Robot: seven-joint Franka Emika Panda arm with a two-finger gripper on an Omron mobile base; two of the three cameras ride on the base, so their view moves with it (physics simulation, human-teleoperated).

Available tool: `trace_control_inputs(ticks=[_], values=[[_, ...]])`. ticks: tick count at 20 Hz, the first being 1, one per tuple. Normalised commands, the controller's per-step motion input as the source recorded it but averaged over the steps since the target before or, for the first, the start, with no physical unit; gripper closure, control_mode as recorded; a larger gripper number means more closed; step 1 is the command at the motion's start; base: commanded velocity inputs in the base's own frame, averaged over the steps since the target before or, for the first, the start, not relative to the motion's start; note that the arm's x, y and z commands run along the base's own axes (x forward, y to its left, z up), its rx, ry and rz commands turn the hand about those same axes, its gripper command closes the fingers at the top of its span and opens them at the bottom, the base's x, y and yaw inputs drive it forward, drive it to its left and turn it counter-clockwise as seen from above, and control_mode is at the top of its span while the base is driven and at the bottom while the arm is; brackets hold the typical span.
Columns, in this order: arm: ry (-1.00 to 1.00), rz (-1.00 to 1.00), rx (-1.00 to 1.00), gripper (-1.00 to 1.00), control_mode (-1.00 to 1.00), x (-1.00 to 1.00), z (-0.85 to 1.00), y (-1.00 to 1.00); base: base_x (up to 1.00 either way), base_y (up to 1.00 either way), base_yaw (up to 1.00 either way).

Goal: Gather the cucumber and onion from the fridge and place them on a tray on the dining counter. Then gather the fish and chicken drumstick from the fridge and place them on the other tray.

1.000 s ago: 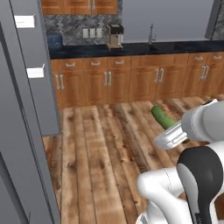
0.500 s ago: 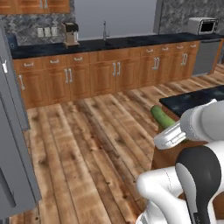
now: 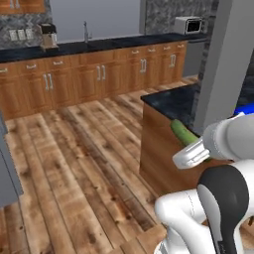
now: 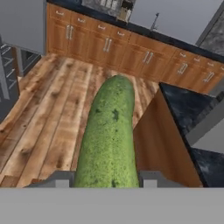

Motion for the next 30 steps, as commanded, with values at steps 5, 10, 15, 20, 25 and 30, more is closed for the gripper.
trace_control_inputs(ticks=[5, 10, 15, 20, 25, 30], values=[[0.00, 0.00, 0.00, 1.00, 1.00, 0.00, 0.00, 0.00, -0.44, -0.59, -0.15], [0.00, 0.00, 0.00, 1.00, 1.00, 0.00, 0.00, 0.00, -0.08, -0.83, -0.07], [0.00, 0.00, 0.00, 1.00, 1.00, 0.00, 0.00, 0.00, 0.00, -0.91, -0.02], [0.00, 0.00, 0.00, 1.00, 1.00, 0.00, 0.00, 0.00, -0.07, -0.99, 0.00], [0.00, 0.00, 0.00, 1.00, 1.00, 0.00, 0.00, 0.00, -0.10, -1.00, 0.00], [0.00, 0.00, 0.00, 1.00, 1.00, 0.00, 0.00, 0.00, -0.02, -0.97, 0.00]])
